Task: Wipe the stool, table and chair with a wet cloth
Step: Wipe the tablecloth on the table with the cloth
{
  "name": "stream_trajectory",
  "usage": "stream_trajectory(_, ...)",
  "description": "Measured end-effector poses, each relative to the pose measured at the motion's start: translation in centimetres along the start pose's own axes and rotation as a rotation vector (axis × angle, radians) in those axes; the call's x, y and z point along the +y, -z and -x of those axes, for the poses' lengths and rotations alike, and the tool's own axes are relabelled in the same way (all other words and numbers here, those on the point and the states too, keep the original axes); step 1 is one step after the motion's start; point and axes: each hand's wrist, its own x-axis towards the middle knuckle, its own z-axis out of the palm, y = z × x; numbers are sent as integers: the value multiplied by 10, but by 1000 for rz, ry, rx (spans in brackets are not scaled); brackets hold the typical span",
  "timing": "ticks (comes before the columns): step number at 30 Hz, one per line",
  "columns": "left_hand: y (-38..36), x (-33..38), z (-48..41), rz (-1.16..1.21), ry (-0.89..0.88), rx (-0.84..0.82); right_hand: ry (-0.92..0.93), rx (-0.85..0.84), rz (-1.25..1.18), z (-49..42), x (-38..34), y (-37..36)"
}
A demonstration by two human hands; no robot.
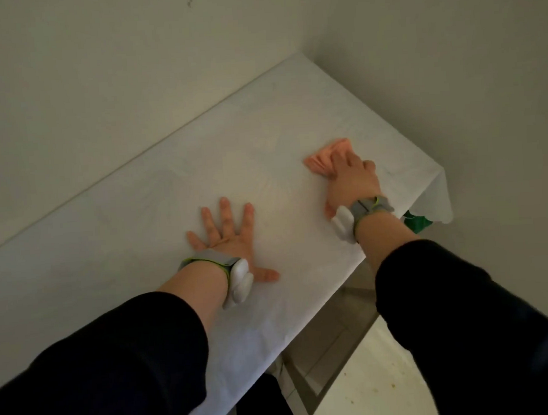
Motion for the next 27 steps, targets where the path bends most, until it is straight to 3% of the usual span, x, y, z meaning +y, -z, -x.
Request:
stream_trajectory(2, 0, 3, 0, -1, -4, -3, 68, 24, 50, 6, -17, -3)
stream_trajectory(7, 2, 2, -2, -3, 7, -15, 466, 160, 54, 42, -45, -54)
stream_trajectory(9, 2, 1, -2, 7, 4, -23, 445, 81, 104, 20, -35, -38)
stream_trajectory(12, 1, -1, -3, 12, 9, -28, 246, -3, 100, -27, -21, -4)
stream_trajectory(16, -3, -1, -5, 16, 7, -24, 132, 54, 60, -41, -25, 6)
stream_trajectory(20, -6, 2, -7, 0, 11, -2, 295, 100, 132, 8, -46, -24)
stream_trajectory(23, -6, 5, -7, -24, 45, 2, 481, 108, 79, 56, -58, -58)
stream_trajectory(27, -6, 5, -6, -59, 73, 8, 595, 76, -12, 69, -49, -74)
